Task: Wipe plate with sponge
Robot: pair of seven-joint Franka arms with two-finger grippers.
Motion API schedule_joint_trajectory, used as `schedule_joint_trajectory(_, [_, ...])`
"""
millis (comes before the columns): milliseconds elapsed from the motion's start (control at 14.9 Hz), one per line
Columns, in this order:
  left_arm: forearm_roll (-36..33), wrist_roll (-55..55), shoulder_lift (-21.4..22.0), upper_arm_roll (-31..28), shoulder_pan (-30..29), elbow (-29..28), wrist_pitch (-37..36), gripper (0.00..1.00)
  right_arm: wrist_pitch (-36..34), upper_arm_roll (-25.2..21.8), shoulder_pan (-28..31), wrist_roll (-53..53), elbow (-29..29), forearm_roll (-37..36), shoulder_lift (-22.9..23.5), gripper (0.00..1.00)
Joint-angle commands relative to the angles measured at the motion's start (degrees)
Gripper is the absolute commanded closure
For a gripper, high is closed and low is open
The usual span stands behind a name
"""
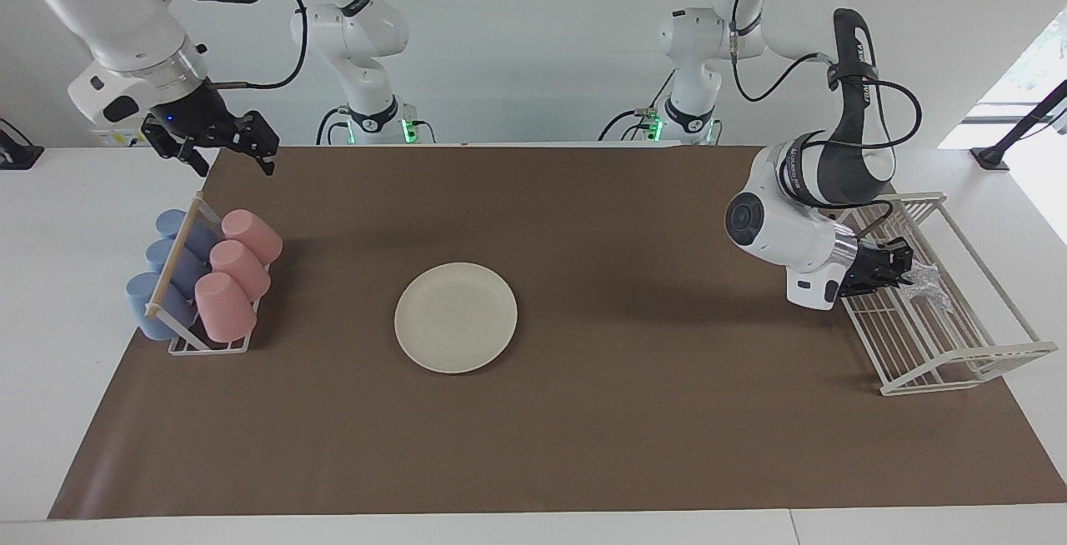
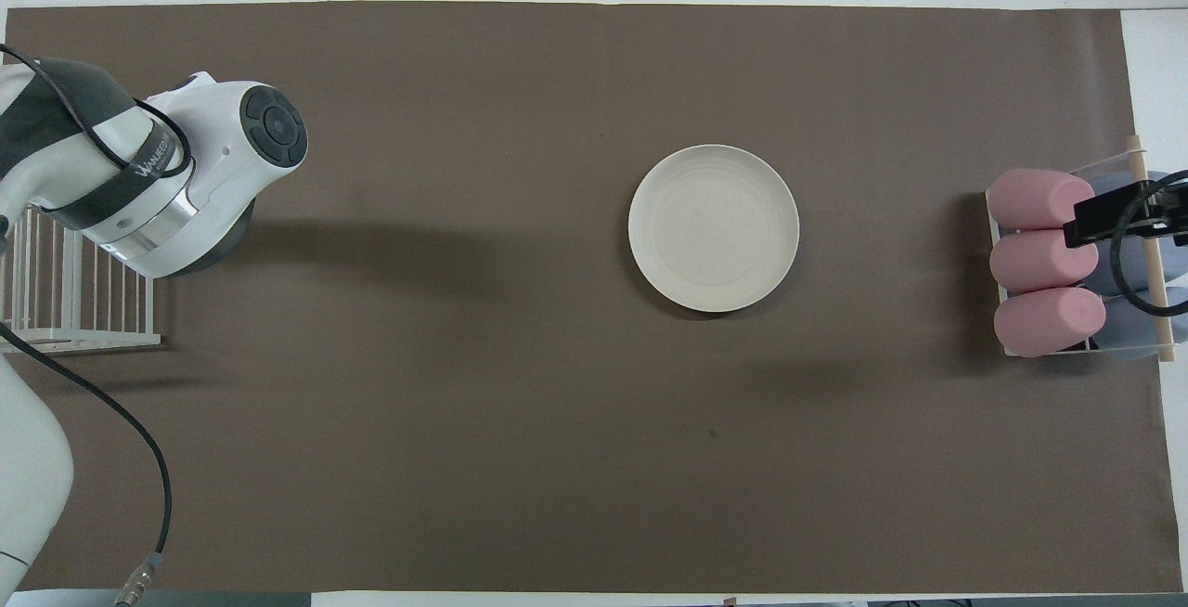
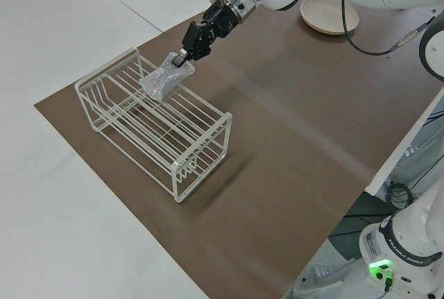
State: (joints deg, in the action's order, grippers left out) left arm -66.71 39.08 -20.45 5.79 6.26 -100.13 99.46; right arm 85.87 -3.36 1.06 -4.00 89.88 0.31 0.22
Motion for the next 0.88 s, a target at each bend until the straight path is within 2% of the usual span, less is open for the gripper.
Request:
schedule_joint_trajectory(0, [0.7, 1.3, 0.4, -0.1, -0.6, -0.5, 1.7, 0.00, 0.5, 0.4, 0.4, -1.4, -0.3, -1.2, 0.1, 0.00])
schedule_joint_trajectory(404, [0.9, 1.3, 0.6, 0.0, -0.6, -0.3, 2.1, 0.00, 0.5, 0.4, 0.2, -1.2, -0.4, -1.2, 0.1, 0.00])
schedule_joint_trajectory(471, [2.5, 1.1, 0.8, 0.0, -0.7, 0.2, 2.8, 0.00, 0.5, 0.4, 0.2, -1.2, -0.4, -1.2, 0.2, 0.00])
schedule_joint_trajectory(606, [8.9, -0.7, 1.6, 0.2, -1.9, 1.9, 4.2, 0.00, 0.5, 0.4, 0.1, -1.1, -0.4, -1.2, 0.2, 0.00])
schedule_joint_trajectory(808, [24.3, -10.1, 4.4, -0.3, -2.3, 7.6, 3.5, 0.00, 0.6, 0.5, 0.1, -1.0, -0.6, -1.2, 0.2, 0.00])
